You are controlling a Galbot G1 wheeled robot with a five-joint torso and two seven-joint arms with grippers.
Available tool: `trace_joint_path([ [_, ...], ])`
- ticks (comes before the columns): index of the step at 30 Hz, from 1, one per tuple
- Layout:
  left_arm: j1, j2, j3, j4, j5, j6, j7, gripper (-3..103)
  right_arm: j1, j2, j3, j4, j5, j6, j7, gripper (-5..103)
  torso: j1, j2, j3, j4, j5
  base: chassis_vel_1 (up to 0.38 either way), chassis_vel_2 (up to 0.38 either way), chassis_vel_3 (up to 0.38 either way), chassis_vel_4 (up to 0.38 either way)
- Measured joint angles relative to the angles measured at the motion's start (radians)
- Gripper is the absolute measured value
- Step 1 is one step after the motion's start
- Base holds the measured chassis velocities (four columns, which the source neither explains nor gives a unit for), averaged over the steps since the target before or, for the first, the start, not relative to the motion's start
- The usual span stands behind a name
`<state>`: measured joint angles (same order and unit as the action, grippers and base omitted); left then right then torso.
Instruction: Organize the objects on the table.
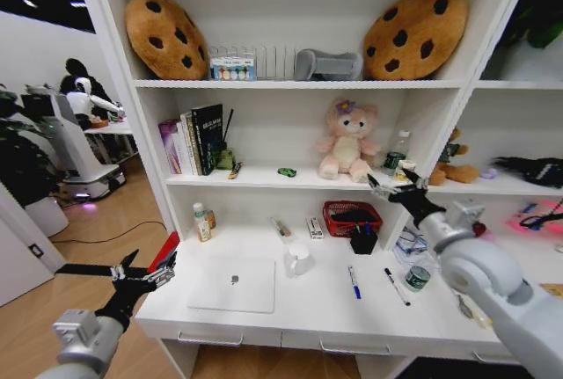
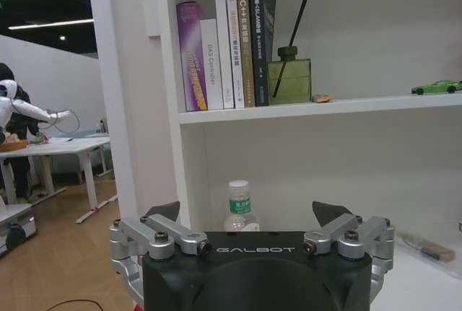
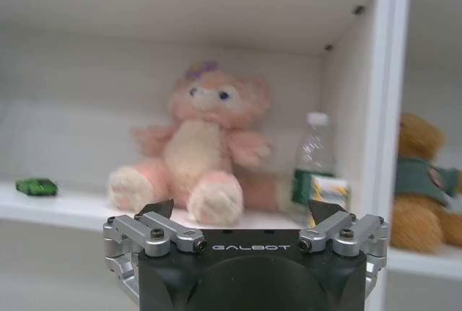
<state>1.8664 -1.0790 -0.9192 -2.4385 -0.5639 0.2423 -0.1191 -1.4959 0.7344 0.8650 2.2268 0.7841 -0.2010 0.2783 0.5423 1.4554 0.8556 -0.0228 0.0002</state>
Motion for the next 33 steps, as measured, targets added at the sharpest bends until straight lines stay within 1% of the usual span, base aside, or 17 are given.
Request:
trace_joint_path([
  [1,0.000,0.000,0.000,0.000,0.000,0.000,0.000,100,0.000,0.000,0.000,0.000,0.000,0.000,0.000,100,0.000,0.000,0.000,0.0000,0.0000,0.000,0.000,0.000,0.000],
  [2,0.000,0.000,0.000,0.000,0.000,0.000,0.000,100,-0.044,0.031,0.021,0.008,-0.020,0.007,-0.008,100,0.000,0.000,0.000,0.0001,-0.0001,0.000,0.000,0.000,0.000],
  [5,0.000,0.000,0.000,0.000,0.000,0.000,0.000,100,-0.208,0.156,0.078,0.035,-0.110,0.047,-0.043,100,0.000,0.000,0.000,-0.0001,-0.0004,0.000,0.000,0.000,0.000],
  [6,0.000,0.000,0.000,0.000,0.000,0.000,0.000,100,-0.208,0.156,0.078,0.035,-0.110,0.047,-0.043,100,0.000,0.000,0.000,-0.0001,-0.0004,0.000,0.000,0.000,0.000],
  [8,0.000,0.000,0.000,0.000,0.000,0.000,0.000,100,-0.282,0.224,0.081,0.046,-0.164,0.070,-0.060,100,0.000,0.000,0.000,-0.0001,-0.0004,0.000,0.000,0.000,0.000],
  [9,0.000,0.000,0.000,0.000,0.000,0.000,0.000,100,-0.282,0.224,0.081,0.046,-0.164,0.070,-0.060,100,0.000,0.000,0.000,-0.0001,-0.0004,0.000,0.000,0.000,0.000],
  [11,0.000,0.000,0.000,0.000,0.000,0.000,0.000,100,-0.325,0.295,0.048,0.046,-0.227,0.090,-0.069,100,0.000,0.000,0.000,-0.0001,-0.0005,0.000,0.000,0.000,0.000],
  [12,0.000,0.000,0.000,0.000,0.000,0.000,0.000,100,-0.325,0.295,0.048,0.046,-0.227,0.090,-0.069,100,0.000,0.000,0.000,-0.0001,-0.0005,0.000,0.000,0.000,0.000],
  [15,0.000,0.000,0.000,0.000,0.000,0.000,0.000,100,-0.329,0.352,-0.008,0.037,-0.245,0.073,-0.055,100,0.000,0.000,0.000,0.0000,-0.0004,0.000,0.000,0.000,0.000],
  [18,0.000,0.000,0.000,0.000,0.000,0.000,0.000,100,-0.324,0.365,-0.033,0.021,-0.245,0.061,-0.050,100,0.000,0.000,0.000,0.0001,-0.0007,0.000,0.000,0.000,0.000],
  [19,0.000,0.000,0.000,0.000,0.000,0.000,0.000,100,-0.316,0.378,-0.057,-0.015,-0.259,0.069,-0.050,100,0.000,0.000,0.000,0.0002,-0.0007,0.000,0.000,0.000,0.000],
  [20,0.000,0.000,0.000,0.000,0.000,0.000,0.000,100,-0.307,0.393,-0.086,-0.072,-0.291,0.103,-0.053,100,0.000,0.000,0.000,0.0002,-0.0002,0.000,0.000,0.000,0.000],
  [22,0.000,0.000,0.000,0.000,0.000,0.000,0.000,100,-0.304,0.407,-0.107,-0.117,-0.312,0.126,-0.064,100,0.000,0.000,0.000,0.0000,0.0001,0.000,0.000,0.000,0.000],
  [26,0.000,0.000,0.000,0.000,0.000,0.000,0.000,100,-0.285,0.417,-0.142,-0.163,-0.314,0.141,-0.065,100,0.000,0.000,0.000,-0.0001,-0.0002,0.000,0.000,0.000,0.000],
  [29,0.000,0.000,0.000,0.000,0.000,0.000,0.000,100,-0.245,0.403,-0.178,-0.186,-0.293,0.128,-0.053,100,0.000,0.000,0.000,0.0000,-0.0002,0.000,0.000,0.000,0.000],
  [31,0.000,0.000,0.000,0.000,0.000,0.000,0.000,100,-0.185,0.365,-0.219,-0.204,-0.254,0.088,-0.031,100,0.000,0.000,0.000,0.0000,-0.0003,0.000,0.000,0.000,0.000],
  [33,0.000,0.000,0.000,0.000,0.000,0.000,0.000,100,-0.150,0.345,-0.243,-0.223,-0.235,0.070,-0.020,100,0.000,0.000,0.000,0.0001,-0.0004,0.000,0.000,0.000,0.000],
])
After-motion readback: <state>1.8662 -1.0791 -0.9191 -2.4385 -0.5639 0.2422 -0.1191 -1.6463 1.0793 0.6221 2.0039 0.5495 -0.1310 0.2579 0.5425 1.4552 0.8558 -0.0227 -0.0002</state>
